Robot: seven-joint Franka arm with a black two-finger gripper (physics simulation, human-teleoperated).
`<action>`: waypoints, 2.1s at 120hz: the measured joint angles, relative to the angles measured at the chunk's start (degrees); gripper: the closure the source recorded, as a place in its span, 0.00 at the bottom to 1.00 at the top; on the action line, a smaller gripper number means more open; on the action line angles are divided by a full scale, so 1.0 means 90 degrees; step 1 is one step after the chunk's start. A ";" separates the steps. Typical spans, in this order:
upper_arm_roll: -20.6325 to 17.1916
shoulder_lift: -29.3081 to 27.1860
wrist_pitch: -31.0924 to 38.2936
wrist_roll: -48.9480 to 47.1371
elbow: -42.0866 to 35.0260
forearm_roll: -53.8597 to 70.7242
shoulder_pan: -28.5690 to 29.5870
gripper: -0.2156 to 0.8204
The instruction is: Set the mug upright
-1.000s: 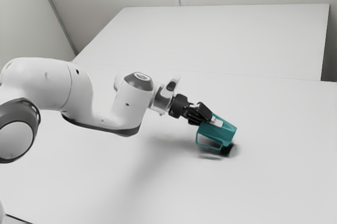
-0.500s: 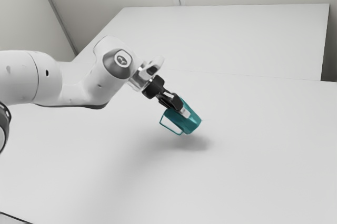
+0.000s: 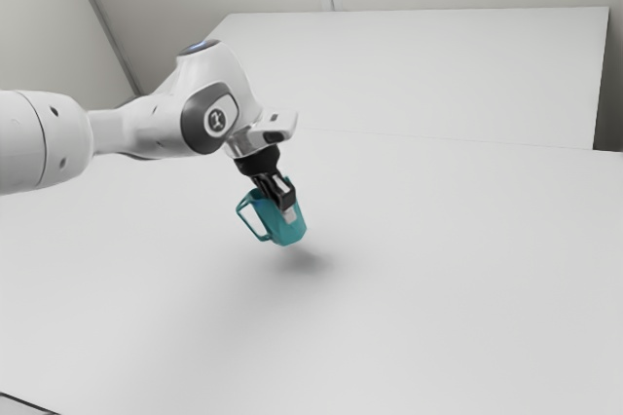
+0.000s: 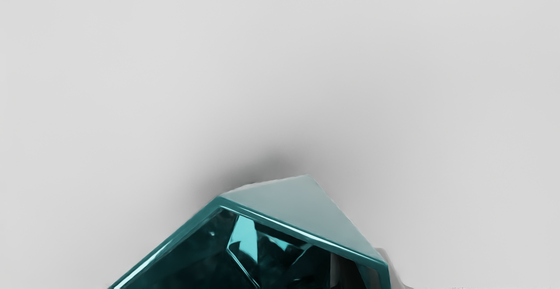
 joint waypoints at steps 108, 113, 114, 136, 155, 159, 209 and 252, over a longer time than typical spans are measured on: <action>-0.0537 -0.0744 0.1240 -0.2569 -0.1757 0.2168 0.0496 0.96; -0.0541 -0.0744 0.1366 -0.2649 -0.1803 0.2178 0.0480 0.96; -0.0542 -0.0744 0.1389 -0.2664 -0.1812 0.2180 0.0477 0.96; -0.0551 -0.0724 0.1788 -0.2951 -0.1958 0.2188 0.0458 0.96; -0.0552 -0.0712 0.1978 -0.3158 -0.2077 0.2190 0.0483 0.96; -0.0553 -0.0709 0.2006 -0.3197 -0.2087 0.2190 0.0487 0.96; -0.0571 -0.0722 0.2148 -0.3546 -0.2137 0.2078 0.0489 0.70; -0.0685 -0.1049 0.2112 -0.3683 -0.2113 0.1844 0.0489 0.32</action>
